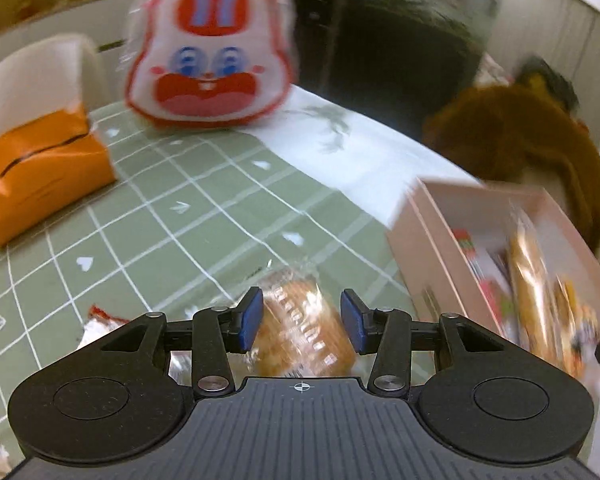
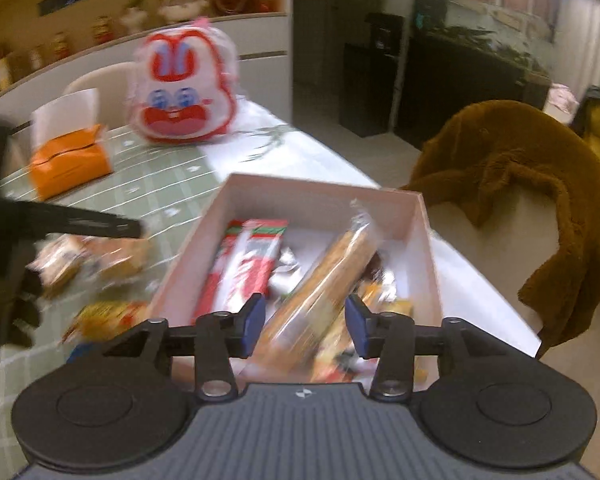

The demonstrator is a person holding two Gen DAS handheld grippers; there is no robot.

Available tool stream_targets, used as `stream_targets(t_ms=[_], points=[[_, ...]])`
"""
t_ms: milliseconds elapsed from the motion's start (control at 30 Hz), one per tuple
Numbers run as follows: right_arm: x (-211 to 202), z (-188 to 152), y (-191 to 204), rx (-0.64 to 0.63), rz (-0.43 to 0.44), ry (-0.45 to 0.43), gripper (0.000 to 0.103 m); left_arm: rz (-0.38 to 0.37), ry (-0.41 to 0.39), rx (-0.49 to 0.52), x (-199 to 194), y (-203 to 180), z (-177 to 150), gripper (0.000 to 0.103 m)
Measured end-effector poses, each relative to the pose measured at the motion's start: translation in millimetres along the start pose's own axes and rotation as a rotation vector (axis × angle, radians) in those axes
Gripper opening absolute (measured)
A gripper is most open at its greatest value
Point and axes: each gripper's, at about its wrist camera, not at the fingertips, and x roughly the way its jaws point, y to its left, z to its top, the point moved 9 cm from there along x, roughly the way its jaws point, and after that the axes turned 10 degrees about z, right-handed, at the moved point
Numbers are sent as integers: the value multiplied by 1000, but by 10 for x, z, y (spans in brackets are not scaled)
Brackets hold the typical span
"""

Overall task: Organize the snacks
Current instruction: 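Grasp the clear-wrapped round bread bun with the left tool while the right moves toward the yellow cracker packet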

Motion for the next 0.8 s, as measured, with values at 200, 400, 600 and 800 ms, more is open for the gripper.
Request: stream_targets(t_ms=[200,400,600,800], points=[[-232,-461,301,-3,104,31,45,-27,-4,102,-278,-88,-350,50],[-132,-756,648,-21,187,99,50,-39,3,141,-612,-121,-700,50],[-61,-658,977,-61,263,101,65,-91,64,20,-992,20,-1094,52],[-7,-836,1507,-134,385,140,67,-98,138,-200,-1203,368,-1369,55]])
